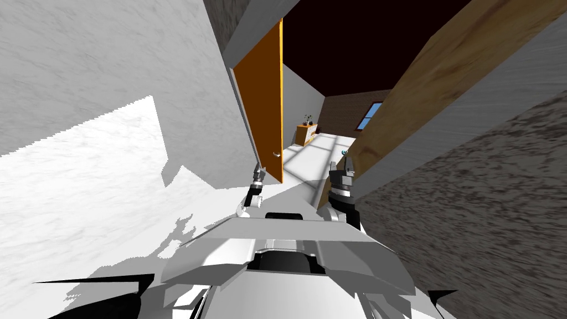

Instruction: Push the door open

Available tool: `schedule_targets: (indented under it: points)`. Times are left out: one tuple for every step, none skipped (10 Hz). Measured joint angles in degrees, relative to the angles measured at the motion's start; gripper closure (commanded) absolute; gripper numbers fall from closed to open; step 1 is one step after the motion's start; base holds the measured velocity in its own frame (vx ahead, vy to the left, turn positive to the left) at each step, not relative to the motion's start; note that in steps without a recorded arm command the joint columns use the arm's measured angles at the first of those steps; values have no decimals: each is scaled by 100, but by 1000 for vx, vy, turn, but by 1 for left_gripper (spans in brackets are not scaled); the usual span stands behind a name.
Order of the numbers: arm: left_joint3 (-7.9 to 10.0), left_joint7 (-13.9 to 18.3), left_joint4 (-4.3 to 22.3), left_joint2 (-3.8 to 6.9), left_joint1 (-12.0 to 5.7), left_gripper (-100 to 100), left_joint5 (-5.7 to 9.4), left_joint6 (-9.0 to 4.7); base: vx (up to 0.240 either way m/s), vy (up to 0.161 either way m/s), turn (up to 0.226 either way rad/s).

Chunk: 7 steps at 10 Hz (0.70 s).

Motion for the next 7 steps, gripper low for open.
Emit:
schedule_targets:
  points:
    - [-32,4,170,9,-79,-100,16,-43,72,79,-94]
    - [-79,-1,290,11,-103,-100,24,-80,67,87,-123]
    - [-112,1,472,20,-183,-100,39,-127,74,86,-123]
    - [-141,16,621,49,-243,-100,59,-164,79,86,-101]
    - [-172,23,728,65,-296,-100,78,-168,79,84,-88]
    - [-216,10,891,50,-356,-100,85,-206,71,78,-103]
    - [-255,10,1048,62,-408,-100,98,-256,69,67,-109]
